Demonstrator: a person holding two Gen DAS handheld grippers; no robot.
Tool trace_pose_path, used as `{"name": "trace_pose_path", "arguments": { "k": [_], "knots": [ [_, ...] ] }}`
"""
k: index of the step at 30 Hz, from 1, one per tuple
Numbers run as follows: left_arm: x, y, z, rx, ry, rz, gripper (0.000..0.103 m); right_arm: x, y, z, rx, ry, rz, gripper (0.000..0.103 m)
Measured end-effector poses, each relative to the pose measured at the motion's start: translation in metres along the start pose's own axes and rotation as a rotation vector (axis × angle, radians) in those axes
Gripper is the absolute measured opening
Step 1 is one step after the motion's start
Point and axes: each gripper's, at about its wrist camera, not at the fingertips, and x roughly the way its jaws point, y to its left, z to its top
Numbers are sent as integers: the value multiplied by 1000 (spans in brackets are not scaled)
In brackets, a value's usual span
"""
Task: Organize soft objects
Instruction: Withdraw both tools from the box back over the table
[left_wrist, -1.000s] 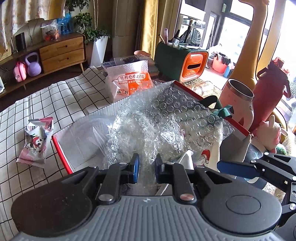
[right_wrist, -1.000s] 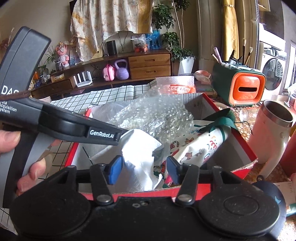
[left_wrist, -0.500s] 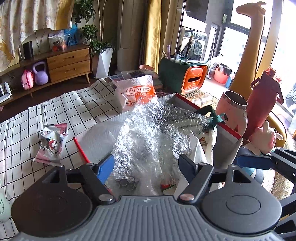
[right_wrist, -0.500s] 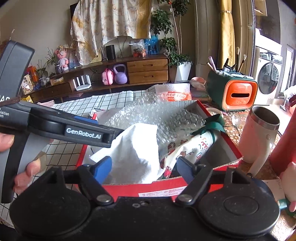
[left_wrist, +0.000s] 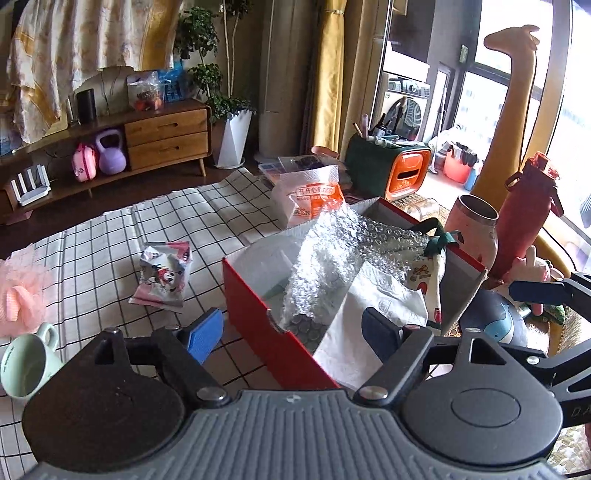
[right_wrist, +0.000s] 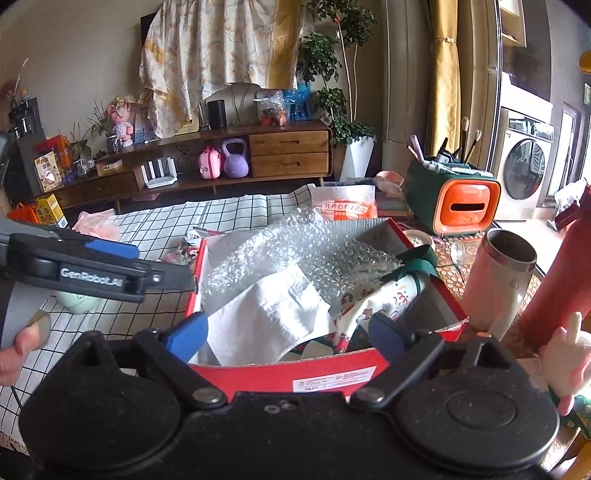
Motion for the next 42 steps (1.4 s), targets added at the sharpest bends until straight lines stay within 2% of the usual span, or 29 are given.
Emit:
{"name": "trace_pose_path", "arguments": {
  "k": [8, 15, 19, 23, 28, 33, 37, 42],
  "knots": [
    [-48, 45, -17, -40, -26, 22, 84, -8, 29, 8, -13, -6, 42, 99],
    [-81, 101, -32, -104, -41, 62, 93, -6, 63, 19, -47, -11, 95, 102],
    [-93, 135, -40, -154, -42, 73, 95, 0, 85, 25, -88, -16, 125, 102],
    [-103, 168, -47, -173, -49, 117, 98, 12, 107, 32, -101, -9, 160, 102],
    [-105, 208, -52, -206, -50, 133, 99, 31, 132, 36, -137, 10, 196, 102],
    [-99, 240, -53, -222, -50, 190, 102, 54, 154, 38, -168, 39, 221, 102],
    [-86, 263, -52, -229, -46, 232, 102, 74, 167, 42, -184, 57, 228, 102],
    [-67, 295, -48, -284, -46, 246, 102, 105, 178, 56, -168, 68, 219, 102]
  ]
}}
